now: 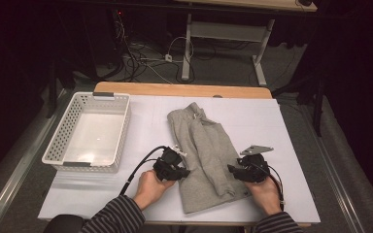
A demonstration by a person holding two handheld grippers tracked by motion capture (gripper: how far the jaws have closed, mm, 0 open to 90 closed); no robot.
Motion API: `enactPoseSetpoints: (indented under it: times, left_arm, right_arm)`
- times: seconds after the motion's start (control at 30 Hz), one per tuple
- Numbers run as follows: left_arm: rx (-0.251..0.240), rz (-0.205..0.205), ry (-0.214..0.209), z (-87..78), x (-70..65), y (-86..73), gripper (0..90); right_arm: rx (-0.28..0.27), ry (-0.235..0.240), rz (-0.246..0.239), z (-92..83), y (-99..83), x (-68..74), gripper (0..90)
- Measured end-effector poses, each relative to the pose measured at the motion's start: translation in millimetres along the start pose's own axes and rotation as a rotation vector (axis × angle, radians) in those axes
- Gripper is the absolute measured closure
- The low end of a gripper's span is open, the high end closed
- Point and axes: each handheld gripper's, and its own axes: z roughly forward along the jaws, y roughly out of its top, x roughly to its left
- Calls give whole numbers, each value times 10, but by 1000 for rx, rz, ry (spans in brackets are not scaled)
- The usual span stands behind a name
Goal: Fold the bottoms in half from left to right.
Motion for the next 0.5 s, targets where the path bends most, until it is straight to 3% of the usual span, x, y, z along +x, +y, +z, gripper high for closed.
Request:
enactPoseSetpoints:
  times: [0.5]
  left_arm:
    - [-18, -4, -35, -185, 79, -102, 831]
  right_arm:
    - [13, -1, 32, -44, -67, -90, 532]
